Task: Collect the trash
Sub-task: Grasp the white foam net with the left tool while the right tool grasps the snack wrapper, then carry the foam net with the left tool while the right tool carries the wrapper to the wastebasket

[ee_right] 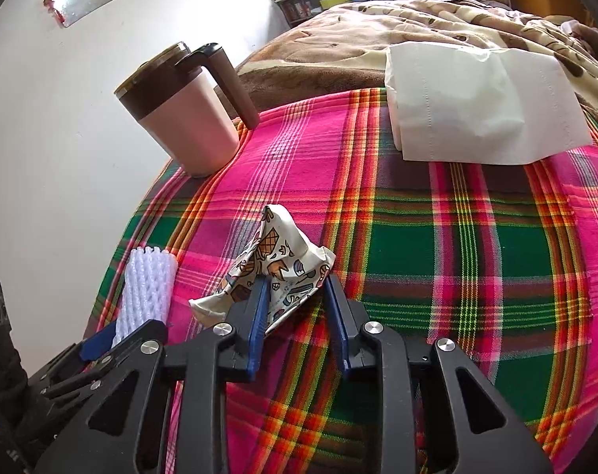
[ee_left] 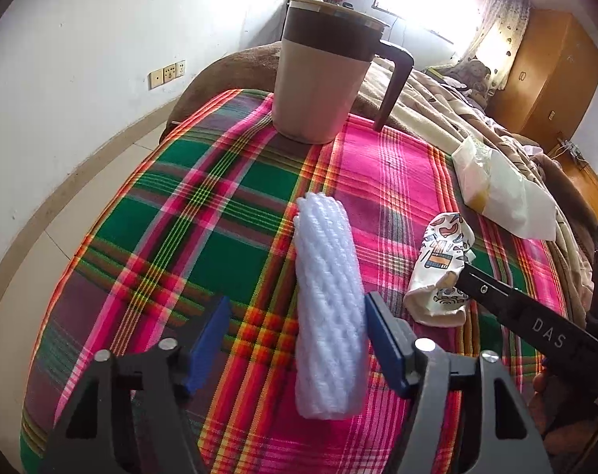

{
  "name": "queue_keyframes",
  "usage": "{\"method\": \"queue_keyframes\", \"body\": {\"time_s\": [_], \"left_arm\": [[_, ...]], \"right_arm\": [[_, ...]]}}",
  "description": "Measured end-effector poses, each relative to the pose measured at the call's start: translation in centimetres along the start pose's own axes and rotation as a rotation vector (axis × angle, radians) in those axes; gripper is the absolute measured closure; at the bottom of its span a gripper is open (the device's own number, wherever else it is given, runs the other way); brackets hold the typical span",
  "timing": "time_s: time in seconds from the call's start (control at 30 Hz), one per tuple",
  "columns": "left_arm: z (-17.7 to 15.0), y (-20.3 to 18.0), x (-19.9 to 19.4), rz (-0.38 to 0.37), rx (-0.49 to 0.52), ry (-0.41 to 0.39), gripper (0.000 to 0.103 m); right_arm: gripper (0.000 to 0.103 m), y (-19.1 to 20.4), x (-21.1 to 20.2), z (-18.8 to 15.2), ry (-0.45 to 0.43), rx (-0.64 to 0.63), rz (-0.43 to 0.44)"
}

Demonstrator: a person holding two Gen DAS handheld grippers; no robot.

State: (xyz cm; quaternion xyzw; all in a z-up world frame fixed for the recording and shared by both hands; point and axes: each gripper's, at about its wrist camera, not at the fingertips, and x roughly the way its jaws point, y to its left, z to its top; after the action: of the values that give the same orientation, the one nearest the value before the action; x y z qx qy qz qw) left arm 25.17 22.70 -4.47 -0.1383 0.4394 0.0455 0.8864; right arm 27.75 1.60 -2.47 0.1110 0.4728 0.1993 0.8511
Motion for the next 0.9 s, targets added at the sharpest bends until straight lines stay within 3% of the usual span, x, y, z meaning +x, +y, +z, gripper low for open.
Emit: {"method": "queue_keyframes", "body": {"time_s": [0.1,0.2,0.9], "left_arm": [[-0.1,-0.1,-0.1,-0.024,0.005,0.003,0.061],[-0.3,-0.4,-0.2,-0.04,0.016,0.006,0.07],[-3.3,-3.8,-6.0,-0.101,0.08,-0.08,0.071]], "right_arm": [[0.075,0.0,-0.3,-0.2,-0.005,-0.012,0.001],[0.079,0.0,-0.7,-0.5,-0.015,-0.021,0.007],[0.081,-1.7,-6.7,-2.7,-0.115,-0.05,-0.054]]}}
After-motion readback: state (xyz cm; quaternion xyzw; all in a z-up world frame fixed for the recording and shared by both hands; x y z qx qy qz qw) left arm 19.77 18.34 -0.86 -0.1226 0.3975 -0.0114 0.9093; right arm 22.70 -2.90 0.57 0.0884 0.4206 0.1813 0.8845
